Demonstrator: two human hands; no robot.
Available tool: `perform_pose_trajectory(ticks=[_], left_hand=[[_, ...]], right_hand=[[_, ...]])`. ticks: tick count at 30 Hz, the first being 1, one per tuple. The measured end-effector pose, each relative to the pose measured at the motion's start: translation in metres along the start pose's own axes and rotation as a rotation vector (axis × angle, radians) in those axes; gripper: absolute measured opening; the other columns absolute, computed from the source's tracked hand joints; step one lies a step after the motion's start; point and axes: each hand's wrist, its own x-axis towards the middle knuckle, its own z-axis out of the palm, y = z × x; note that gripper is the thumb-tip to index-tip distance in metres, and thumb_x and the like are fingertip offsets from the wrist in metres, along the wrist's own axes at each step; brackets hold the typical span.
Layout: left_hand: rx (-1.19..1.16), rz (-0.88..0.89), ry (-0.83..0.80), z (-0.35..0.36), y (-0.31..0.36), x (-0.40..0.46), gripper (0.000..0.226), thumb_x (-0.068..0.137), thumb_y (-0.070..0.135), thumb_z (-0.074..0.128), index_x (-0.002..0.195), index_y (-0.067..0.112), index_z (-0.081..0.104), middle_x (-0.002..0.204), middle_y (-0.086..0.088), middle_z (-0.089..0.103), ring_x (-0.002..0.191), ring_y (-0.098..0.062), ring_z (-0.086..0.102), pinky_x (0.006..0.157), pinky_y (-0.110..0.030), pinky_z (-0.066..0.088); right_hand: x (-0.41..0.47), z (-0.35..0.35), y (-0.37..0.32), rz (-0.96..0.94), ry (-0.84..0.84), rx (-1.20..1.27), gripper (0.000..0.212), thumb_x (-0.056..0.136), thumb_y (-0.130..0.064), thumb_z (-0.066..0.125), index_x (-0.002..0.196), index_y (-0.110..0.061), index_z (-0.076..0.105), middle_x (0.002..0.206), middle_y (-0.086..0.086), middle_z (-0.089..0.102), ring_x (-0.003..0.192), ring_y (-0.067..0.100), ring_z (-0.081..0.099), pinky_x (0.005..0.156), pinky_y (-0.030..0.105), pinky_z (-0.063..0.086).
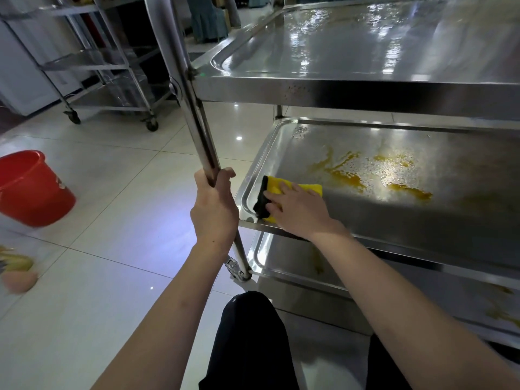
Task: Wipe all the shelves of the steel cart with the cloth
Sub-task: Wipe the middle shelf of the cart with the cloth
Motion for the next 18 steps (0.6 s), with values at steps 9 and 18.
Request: perform_pose_trajectory(ticks=[9,18], left_hand=[[0.013,-0.085,0.031,0.008,0.006,0.000,0.039,0.091,0.000,0.045,0.118,0.028,0.051,0.111,0.003,0.033,0.058,-0.028,0.043,0.048,-0.028,0.031],[0.005,-0.155,0.001,0.010,0.011,0.001,0.045,0.084,0.000,0.048,0.116,0.032,0.045,0.115,-0.002,0.038,0.065,-0.030,0.046,0.053,-0.033,0.037]], right_hand=[[-0.016,0.004,0.030,-0.007,0.031,-0.005,0.056,0.107,-0.055,0.029,0.161,-0.044,0.024,0.173,-0.009,0.016,0.160,0.025,0.010,0.125,0.060,0.006],[0.039,0.021,-0.033,-0.039,0.006,-0.063,0.062,0.105,-0.056,0.026,0.164,-0.038,0.022,0.173,-0.003,0.015,0.159,0.031,0.009,0.122,0.062,0.012]])
